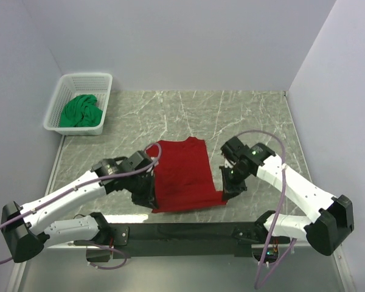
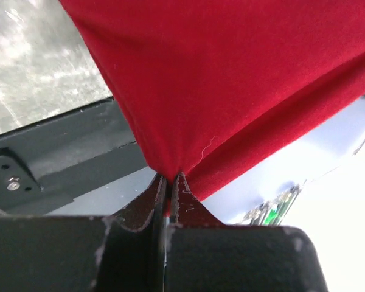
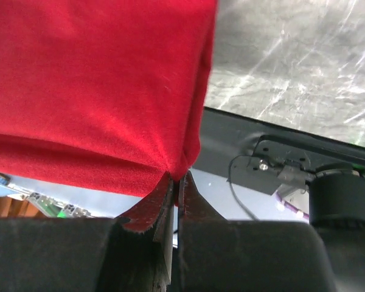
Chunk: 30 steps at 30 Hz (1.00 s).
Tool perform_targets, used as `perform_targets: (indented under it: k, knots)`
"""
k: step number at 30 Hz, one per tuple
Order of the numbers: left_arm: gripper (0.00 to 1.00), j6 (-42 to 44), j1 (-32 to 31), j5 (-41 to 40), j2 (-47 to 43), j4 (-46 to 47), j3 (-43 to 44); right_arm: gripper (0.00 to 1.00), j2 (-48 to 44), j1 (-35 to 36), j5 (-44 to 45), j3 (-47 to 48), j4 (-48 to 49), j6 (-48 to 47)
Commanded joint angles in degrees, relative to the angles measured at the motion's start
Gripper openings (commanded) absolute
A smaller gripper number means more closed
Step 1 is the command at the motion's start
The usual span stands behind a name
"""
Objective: Fold and stack the t-shirts
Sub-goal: Fold the tshirt
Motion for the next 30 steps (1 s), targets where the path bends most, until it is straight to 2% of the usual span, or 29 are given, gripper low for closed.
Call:
perform_targets:
  k: [1,4,8,13,19,20,30]
  knots:
    - [0.01,0.15,1.65,-7.60,2.30,-12.37,8.88,0.00,1.98,-1.29,7.02,10.29,-8.83,-3.58]
    - [0.01,1.99,5.07,-12.26,5.29,-11.32,11.62,0.00,5.93,-3.14,8.16,17.42,-7.86,-4.81]
    - [0.01,4.19,10.26,-14.38,6.17,-7.55,13.13,0.00,11.03,-4.54,8.17,25.15,-5.40,-5.87]
    - [0.01,6.21,15.00,-16.23,8.63,-1.75,14.09,0.00,15.96,-5.16,7.38,28.15,-2.06,-7.10]
    - [0.01,9.29,16.59,-16.23,13.46,2.83,15.76,0.00,21.49,-6.92,7.29,32.28,1.63,-8.33]
    - [0.01,9.81,16.68,-18.23,14.51,3.62,16.11,0.00,22.11,-7.44,7.11,32.90,1.98,-8.50]
    - [0.01,11.75,18.44,-20.53,18.21,8.19,18.23,0.00,28.79,-8.77,7.55,38.52,4.97,-10.08]
